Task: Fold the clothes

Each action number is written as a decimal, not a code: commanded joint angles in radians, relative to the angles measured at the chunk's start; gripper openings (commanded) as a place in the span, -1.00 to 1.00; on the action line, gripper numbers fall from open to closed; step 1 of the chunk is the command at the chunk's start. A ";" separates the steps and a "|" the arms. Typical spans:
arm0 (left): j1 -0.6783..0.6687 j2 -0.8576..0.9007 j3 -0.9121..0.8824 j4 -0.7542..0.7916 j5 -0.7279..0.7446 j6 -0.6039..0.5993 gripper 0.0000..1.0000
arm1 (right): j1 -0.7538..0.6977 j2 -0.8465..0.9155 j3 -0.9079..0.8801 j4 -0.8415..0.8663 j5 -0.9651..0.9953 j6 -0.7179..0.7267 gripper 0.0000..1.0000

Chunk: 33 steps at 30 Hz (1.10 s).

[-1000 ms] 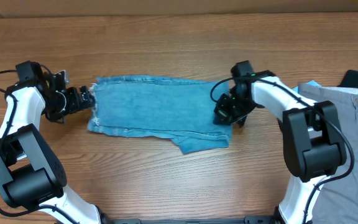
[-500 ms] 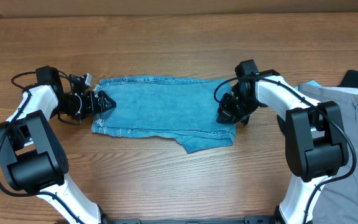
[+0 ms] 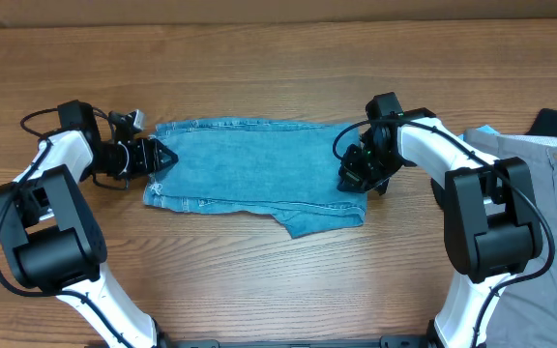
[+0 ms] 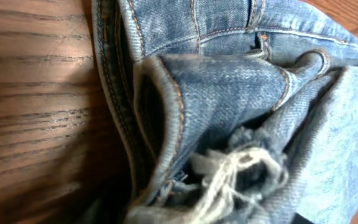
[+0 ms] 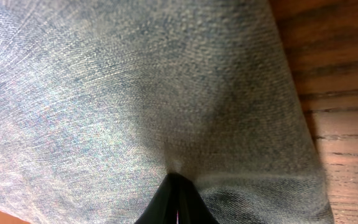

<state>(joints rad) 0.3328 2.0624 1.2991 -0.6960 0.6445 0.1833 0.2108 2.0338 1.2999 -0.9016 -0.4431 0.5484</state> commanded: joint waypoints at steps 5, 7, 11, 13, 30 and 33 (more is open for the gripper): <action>0.021 0.067 -0.037 -0.023 -0.277 -0.102 0.19 | -0.011 0.001 -0.007 -0.010 0.102 -0.007 -0.92; 0.026 0.063 -0.024 -0.045 -0.253 -0.101 -0.06 | -0.011 0.000 -0.007 -0.011 0.102 -0.007 -0.92; 0.034 0.028 0.018 -0.105 -0.290 -0.103 -0.42 | -0.012 -0.017 0.002 -0.037 0.103 -0.007 -0.92; 0.035 -0.008 0.037 -0.125 -0.322 -0.122 -0.35 | -0.012 -0.042 0.010 -0.039 0.107 -0.007 -0.92; -0.010 -0.253 0.056 -0.214 -0.121 -0.049 -0.76 | 0.116 -0.249 0.043 0.167 -0.187 -0.074 -0.88; -0.057 -0.250 0.045 -0.191 -0.153 -0.023 -0.92 | 0.195 -0.239 0.042 0.220 -0.149 -0.056 -0.92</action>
<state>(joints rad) 0.3222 1.8156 1.3483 -0.9024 0.4511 0.1017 0.3405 1.7935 1.3289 -0.7059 -0.5751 0.4896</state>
